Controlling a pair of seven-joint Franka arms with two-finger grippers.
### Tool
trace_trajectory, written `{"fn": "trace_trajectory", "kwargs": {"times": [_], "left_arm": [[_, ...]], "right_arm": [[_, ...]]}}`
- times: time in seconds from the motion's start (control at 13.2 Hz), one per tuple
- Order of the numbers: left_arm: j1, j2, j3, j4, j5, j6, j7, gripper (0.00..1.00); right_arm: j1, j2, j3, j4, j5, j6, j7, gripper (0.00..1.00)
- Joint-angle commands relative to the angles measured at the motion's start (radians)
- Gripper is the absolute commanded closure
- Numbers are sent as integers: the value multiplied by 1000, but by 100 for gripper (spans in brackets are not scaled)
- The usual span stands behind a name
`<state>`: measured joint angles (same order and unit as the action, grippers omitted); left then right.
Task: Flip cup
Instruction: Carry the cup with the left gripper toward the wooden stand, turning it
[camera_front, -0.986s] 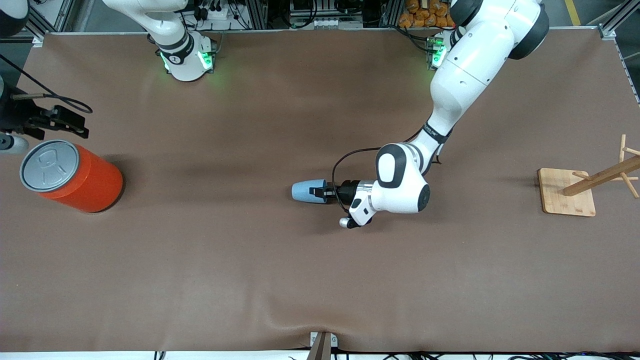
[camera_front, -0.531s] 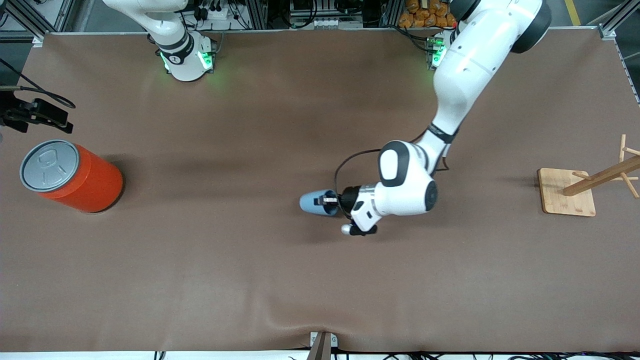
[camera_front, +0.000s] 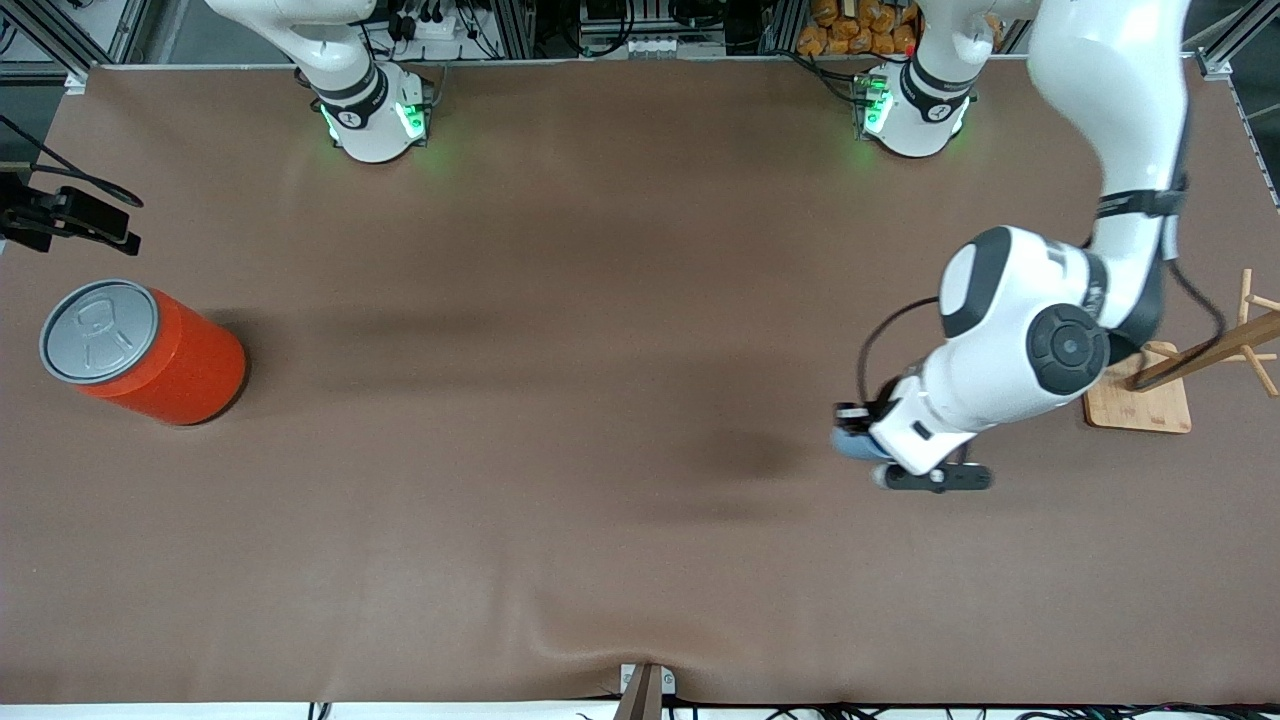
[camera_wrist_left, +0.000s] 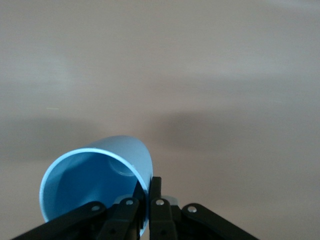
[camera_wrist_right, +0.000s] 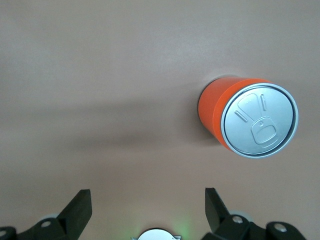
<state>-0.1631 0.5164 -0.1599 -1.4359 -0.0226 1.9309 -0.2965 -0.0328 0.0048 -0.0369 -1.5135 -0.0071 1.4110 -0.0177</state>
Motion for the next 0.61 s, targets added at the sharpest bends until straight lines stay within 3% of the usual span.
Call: {"fn": "trace_trajectory", "kwargs": {"times": [0.0, 0.3, 0.46, 0.53], "left_arm": [[75, -4, -4, -102, 111, 14, -20, 100], [152, -29, -3, -309, 119, 236, -18, 100], [180, -33, -4, -331, 144, 260, -18, 100], [180, -32, -3, -331, 154, 260, -20, 72]], "right_arm": [[-18, -23, 8, -7, 21, -12, 15, 0], [-16, -17, 9, -16, 21, 49, 13, 0], [-16, -22, 9, -17, 21, 45, 15, 0], [-16, -22, 11, -14, 21, 42, 15, 0]]}}
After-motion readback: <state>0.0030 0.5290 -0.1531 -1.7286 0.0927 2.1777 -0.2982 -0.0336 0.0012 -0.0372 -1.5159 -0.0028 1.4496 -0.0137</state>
